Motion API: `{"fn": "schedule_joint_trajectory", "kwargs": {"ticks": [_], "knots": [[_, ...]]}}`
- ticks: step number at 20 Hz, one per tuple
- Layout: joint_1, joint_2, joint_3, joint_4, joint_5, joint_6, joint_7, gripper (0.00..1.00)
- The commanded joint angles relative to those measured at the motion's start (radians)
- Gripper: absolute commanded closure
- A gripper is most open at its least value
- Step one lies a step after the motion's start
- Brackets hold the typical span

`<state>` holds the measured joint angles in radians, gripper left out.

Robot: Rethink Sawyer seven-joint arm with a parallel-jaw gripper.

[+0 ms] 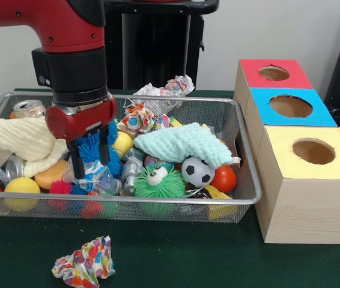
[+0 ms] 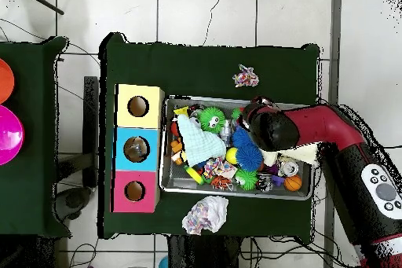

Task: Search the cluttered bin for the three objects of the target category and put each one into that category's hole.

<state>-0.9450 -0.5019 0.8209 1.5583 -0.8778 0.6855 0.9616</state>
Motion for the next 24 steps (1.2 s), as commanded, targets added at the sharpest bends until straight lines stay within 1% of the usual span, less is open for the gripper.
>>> {"fn": "schedule_joint_trajectory", "kwargs": {"ticks": [1,13,20,24], "knots": [[-0.012,0.059,-0.012,0.066,-0.075,-0.041,-0.215,0.00],[-0.023,0.057,-0.020,0.106,-0.113,-0.079,-0.189,0.00],[-0.036,0.061,-0.014,0.115,-0.116,-0.085,-0.202,0.00],[-0.049,0.066,-0.004,0.118,-0.105,-0.075,-0.216,0.00]]}}
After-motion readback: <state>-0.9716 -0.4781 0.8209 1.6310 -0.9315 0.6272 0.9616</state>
